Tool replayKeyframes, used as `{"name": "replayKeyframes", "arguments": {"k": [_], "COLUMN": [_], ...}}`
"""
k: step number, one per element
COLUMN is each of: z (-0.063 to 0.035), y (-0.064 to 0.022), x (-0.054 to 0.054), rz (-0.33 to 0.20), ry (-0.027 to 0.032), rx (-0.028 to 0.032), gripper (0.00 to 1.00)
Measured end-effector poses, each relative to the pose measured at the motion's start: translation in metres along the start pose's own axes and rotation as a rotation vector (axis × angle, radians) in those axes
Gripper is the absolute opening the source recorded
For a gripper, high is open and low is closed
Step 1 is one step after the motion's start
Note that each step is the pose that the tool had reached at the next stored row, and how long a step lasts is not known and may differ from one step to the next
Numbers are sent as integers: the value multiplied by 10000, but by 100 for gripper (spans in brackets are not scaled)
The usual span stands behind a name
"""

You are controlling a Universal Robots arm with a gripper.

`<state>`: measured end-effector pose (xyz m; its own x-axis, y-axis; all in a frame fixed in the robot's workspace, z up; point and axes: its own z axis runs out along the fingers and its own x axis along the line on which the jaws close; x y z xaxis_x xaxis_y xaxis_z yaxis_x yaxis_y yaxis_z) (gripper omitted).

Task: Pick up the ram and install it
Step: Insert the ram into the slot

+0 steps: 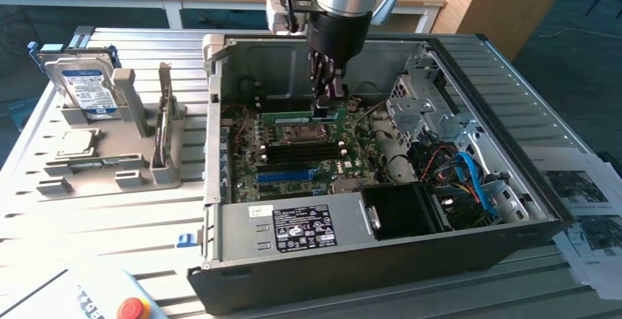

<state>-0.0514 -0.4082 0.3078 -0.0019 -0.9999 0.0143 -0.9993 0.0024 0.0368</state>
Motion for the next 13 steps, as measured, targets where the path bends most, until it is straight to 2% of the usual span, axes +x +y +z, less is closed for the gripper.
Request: {"name": "replayKeyframes", "arguments": {"k": [3, 10, 13], "z": [0, -5, -4], "y": [-18, -118, -122], "x": [0, 0, 0], "rz": [1, -1, 0], "ry": [-2, 1, 0], "rx": [0, -15, -15], "gripper": [12, 12, 12]}}
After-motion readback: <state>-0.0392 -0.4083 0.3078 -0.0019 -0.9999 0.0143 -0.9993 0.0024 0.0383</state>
